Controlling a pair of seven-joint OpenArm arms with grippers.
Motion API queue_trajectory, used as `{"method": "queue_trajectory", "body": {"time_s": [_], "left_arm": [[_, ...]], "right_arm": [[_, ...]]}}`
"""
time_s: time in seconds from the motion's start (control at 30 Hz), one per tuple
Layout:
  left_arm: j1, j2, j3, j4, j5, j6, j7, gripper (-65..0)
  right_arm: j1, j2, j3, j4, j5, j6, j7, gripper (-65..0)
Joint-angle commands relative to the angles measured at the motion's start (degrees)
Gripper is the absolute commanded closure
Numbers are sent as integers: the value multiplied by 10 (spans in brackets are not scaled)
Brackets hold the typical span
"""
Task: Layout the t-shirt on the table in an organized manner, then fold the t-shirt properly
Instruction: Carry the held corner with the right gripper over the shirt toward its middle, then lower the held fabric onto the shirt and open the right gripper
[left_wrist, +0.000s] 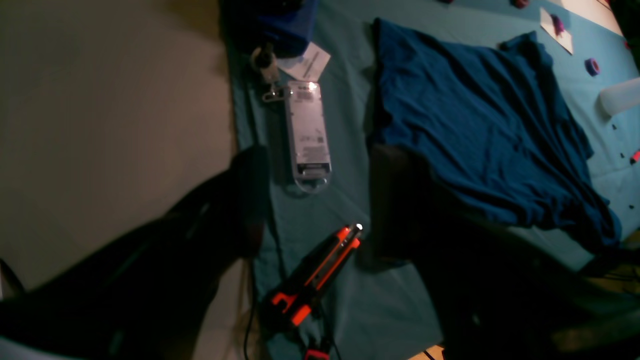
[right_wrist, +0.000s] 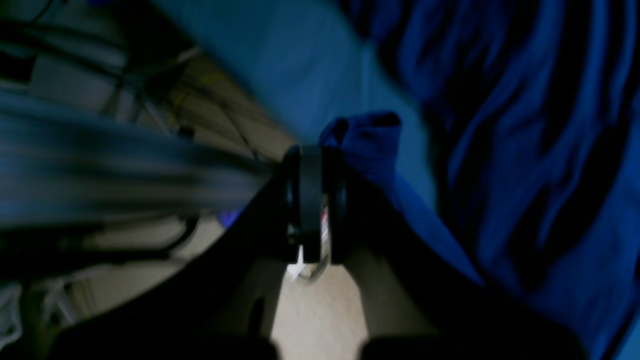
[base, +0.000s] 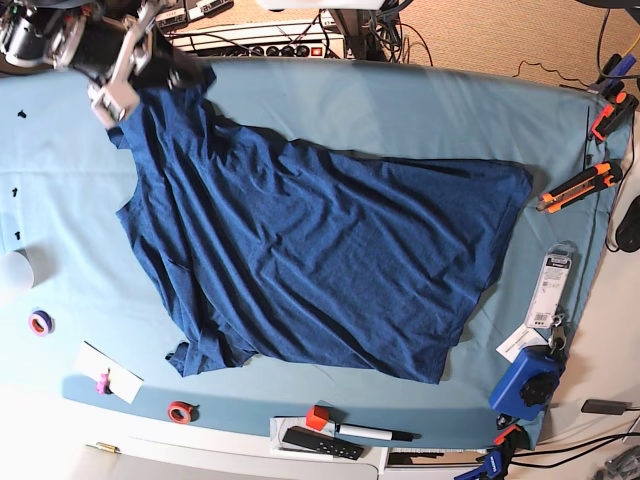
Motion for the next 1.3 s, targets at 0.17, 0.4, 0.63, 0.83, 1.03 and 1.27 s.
{"method": "queue_trajectory", "body": {"time_s": [0.17, 0.4, 0.63, 0.83, 1.03, 1.27], "left_arm": [[-12, -22, -5, 7, -14, 0, -10, -330], [-12, -22, -5, 7, -14, -2, -10, -330], [-12, -20, -5, 7, -14, -2, -10, -330], [-12, -20, -5, 7, -14, -3, -10, -330], [-12, -19, -5, 7, -14, -5, -10, -330], [-12, -19, -5, 7, -14, -5, -10, -330]], "right_arm": [[85, -40, -81, 7, 15, 0, 11, 0], [143, -97, -275, 7, -116, 0, 11, 0], [155, -102, -404, 7, -312, 0, 130, 0], [156, -125, -499, 7, -375, 0, 160, 0], [170, -173, -574, 7, -405, 0, 165, 0], [210, -217, -601, 7, -403, 0, 197, 0]]}}
